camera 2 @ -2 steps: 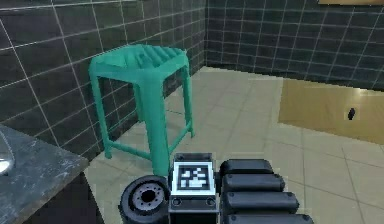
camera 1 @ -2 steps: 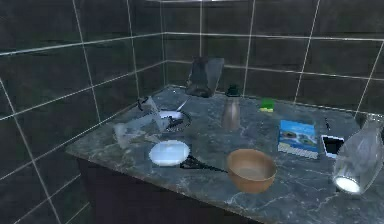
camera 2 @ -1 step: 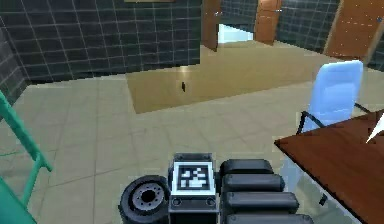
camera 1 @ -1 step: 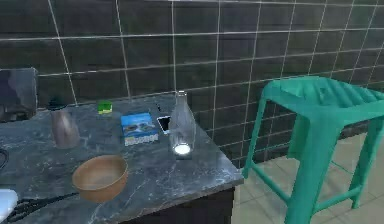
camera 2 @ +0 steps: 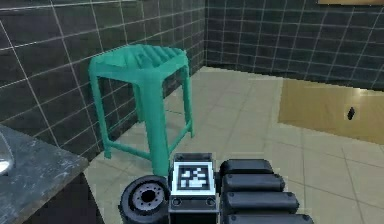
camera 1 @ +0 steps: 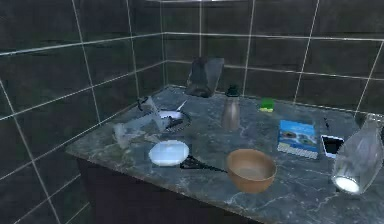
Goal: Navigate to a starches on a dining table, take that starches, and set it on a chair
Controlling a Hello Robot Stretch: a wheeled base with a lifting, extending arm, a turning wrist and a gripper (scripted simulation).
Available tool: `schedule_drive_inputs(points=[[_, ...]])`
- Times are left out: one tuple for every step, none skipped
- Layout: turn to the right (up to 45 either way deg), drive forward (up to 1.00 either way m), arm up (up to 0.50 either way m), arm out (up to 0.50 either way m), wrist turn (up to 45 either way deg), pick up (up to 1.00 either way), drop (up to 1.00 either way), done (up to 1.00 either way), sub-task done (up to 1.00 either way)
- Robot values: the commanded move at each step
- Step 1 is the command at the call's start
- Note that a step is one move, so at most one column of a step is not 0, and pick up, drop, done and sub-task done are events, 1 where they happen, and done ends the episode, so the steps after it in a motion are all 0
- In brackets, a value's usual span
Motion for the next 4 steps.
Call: schedule_drive_inputs(points=[[-45.0,0.00,0.00,0.00,0.0,0.00,0.00,0.00,0.00],[-45.0,0.00,0.00,0.00,0.0,0.00,0.00,0.00,0.00],[-21.0,0.00,0.00,0.00,0.0,0.00,0.00,0.00,0.00],[-45.0,0.00,0.00,0.00,0.0,0.00,0.00,0.00,0.00]])
